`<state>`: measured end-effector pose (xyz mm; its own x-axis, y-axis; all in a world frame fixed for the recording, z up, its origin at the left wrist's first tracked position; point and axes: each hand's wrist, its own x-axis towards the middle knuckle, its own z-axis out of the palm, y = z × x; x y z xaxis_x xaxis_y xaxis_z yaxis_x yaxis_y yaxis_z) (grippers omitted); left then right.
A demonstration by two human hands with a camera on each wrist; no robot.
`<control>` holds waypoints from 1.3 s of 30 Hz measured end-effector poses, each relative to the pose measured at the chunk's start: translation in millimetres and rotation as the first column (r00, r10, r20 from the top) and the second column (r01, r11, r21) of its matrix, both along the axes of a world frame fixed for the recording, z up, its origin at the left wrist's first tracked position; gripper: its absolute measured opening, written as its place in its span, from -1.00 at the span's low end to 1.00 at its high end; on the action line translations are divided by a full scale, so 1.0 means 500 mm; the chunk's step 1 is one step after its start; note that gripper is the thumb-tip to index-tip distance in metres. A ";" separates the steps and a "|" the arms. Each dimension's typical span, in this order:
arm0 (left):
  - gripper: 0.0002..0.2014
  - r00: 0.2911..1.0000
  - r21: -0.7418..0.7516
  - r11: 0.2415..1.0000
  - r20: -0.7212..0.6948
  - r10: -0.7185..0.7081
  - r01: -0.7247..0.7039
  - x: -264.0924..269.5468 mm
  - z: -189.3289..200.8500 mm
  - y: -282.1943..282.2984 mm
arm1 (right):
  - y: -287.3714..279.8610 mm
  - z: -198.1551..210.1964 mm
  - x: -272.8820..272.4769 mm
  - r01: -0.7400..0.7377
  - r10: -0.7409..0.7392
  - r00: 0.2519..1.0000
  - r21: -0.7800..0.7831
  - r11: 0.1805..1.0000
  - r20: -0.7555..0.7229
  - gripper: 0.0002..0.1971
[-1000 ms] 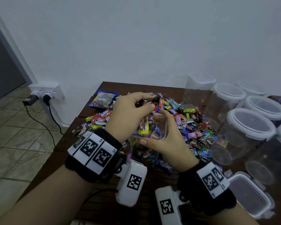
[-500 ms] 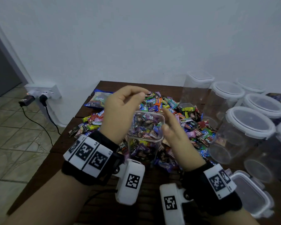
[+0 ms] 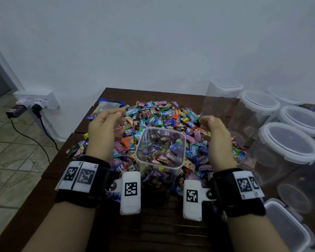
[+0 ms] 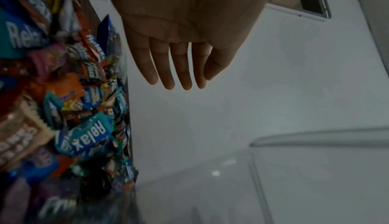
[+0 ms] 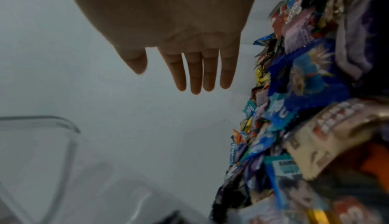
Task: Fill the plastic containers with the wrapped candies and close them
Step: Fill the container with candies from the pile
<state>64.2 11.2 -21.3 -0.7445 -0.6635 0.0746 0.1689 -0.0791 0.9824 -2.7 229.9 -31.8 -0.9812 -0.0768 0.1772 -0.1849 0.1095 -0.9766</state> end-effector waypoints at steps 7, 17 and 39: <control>-0.78 0.993 -0.041 0.994 0.049 -0.103 0.105 -0.014 -0.015 -0.027 | -0.017 -0.047 -0.055 -0.365 0.326 0.928 0.620 0.694 0.181 -0.29; -0.88 0.895 -0.370 0.864 0.409 -0.177 0.340 -0.052 -0.043 -0.056 | -0.041 -0.093 -0.098 -0.366 0.420 0.878 0.889 0.275 0.231 0.16; -0.56 0.448 -0.486 0.169 0.867 0.216 0.858 -0.098 -0.034 -0.031 | -0.053 -0.079 -0.085 -0.340 0.372 0.897 0.910 0.239 0.238 -0.03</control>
<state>15.0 -4.4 -38.2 -0.9217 -0.2010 -0.3317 -0.2389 0.9679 0.0775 -44.9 203.5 -71.5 -0.8045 -0.5420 -0.2427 -0.4781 0.8336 -0.2767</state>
